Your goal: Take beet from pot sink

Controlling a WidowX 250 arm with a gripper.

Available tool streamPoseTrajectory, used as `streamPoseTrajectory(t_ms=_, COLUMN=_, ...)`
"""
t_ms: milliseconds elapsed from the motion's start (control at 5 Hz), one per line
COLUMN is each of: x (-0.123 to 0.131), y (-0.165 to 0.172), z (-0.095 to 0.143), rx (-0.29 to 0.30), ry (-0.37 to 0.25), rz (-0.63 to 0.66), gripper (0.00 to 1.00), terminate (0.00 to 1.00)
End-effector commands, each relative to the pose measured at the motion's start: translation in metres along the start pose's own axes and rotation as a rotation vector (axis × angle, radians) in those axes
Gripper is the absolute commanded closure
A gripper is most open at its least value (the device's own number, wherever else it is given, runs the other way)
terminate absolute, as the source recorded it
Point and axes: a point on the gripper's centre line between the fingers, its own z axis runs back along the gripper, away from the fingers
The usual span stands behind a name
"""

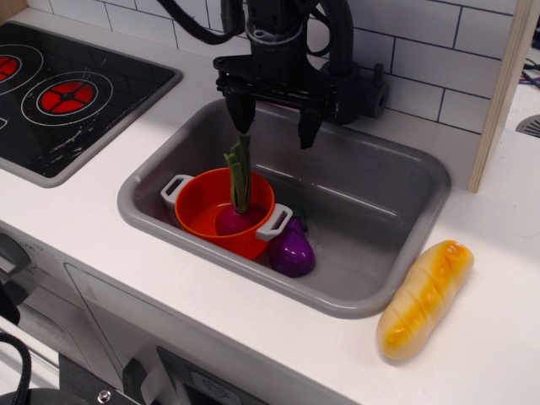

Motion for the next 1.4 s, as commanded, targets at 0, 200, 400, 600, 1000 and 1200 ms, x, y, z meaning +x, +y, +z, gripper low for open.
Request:
streamPoseTrajectory(t_ms=0, x=0.000, y=0.000, z=0.000, rx=0.000, ry=0.000, rz=0.000, gripper=0.00, terminate=0.00)
streamPoseTrajectory(t_ms=200, x=-0.003, y=0.011, z=0.008, rx=0.016, ry=0.001, rz=-0.018, gripper=0.00, terminate=0.00)
streamPoseTrajectory(t_ms=400, x=-0.013, y=0.020, z=0.013, rx=0.011, ry=-0.002, rz=-0.018, gripper=0.00, terminate=0.00)
streamPoseTrajectory(t_ms=600, x=-0.023, y=0.025, z=0.018, rx=0.016, ry=0.021, rz=-0.033, gripper=0.00, terminate=0.00)
streamPoseTrajectory(t_ms=1000, x=-0.045, y=0.024, z=0.002, rx=0.055, ry=0.049, rz=-0.063, gripper=0.00, terminate=0.00)
streamPoseTrajectory(t_ms=1200, x=-0.049, y=0.024, z=-0.002, rx=0.064, ry=0.052, rz=-0.069, gripper=0.00, terminate=0.00)
